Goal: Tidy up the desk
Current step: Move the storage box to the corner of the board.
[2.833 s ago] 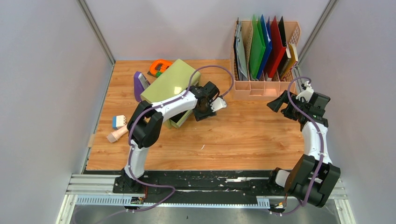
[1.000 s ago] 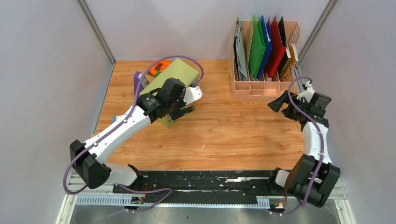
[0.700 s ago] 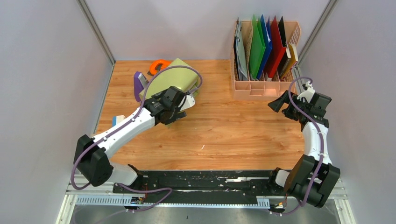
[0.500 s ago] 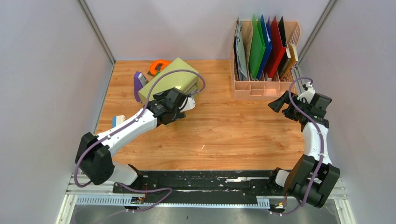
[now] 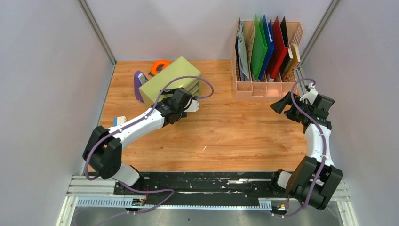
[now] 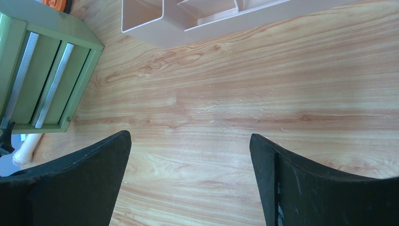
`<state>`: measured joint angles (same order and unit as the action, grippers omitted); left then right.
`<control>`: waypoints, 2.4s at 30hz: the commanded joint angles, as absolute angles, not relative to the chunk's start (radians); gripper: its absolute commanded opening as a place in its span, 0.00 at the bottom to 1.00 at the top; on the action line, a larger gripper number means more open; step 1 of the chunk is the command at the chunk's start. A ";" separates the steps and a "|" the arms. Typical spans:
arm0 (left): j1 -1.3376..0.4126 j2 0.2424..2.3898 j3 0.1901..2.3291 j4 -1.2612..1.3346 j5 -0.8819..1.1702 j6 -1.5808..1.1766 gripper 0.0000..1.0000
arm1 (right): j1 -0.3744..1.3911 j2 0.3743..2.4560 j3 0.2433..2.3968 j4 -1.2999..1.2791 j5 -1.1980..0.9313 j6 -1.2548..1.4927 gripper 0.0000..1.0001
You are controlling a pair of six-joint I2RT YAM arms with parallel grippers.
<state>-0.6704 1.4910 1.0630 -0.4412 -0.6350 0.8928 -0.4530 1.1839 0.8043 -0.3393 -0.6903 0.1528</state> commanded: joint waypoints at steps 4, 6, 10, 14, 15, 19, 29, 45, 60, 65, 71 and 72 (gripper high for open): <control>-0.655 1.608 1.050 -0.272 -0.460 1.077 0.98 | -0.459 1.169 0.801 -0.306 -0.709 0.153 1.00; -0.646 1.626 1.055 -0.237 -0.449 1.103 0.98 | -0.459 1.169 0.801 -0.305 -0.709 0.152 1.00; -0.623 1.652 1.066 -0.188 -0.390 1.152 0.97 | -0.461 1.172 0.801 -0.305 -0.708 0.152 1.00; -0.608 1.691 1.065 -0.112 -0.359 1.233 0.97 | -0.462 1.172 0.799 -0.304 -0.707 0.152 1.00; -0.605 1.703 1.064 -0.099 -0.353 1.262 0.96 | -0.462 1.172 0.799 -0.304 -0.708 0.151 1.00; -0.601 1.725 1.038 -0.013 -0.285 1.351 0.96 | -0.467 1.173 0.798 -0.304 -0.707 0.150 1.00; -0.553 1.831 1.035 0.221 -0.184 1.601 0.96 | -0.471 1.179 0.796 -0.302 -0.703 0.150 1.00; -0.476 1.725 1.032 0.122 -0.179 1.533 0.97 | -0.486 1.185 0.795 -0.301 -0.709 0.150 1.00; -0.489 1.489 1.148 -0.373 -0.117 0.982 1.00 | -0.486 1.184 0.790 -0.295 -0.725 0.155 1.00; -0.480 1.562 1.136 -0.260 -0.293 1.009 1.00 | -0.486 1.181 0.790 -0.295 -0.730 0.157 1.00; -0.432 1.684 1.169 -0.164 -0.441 1.089 1.00 | -0.488 1.167 0.787 -0.295 -0.734 0.158 1.00; -0.427 1.704 1.170 -0.130 -0.462 1.121 1.00 | -0.488 1.169 0.787 -0.295 -0.738 0.159 1.00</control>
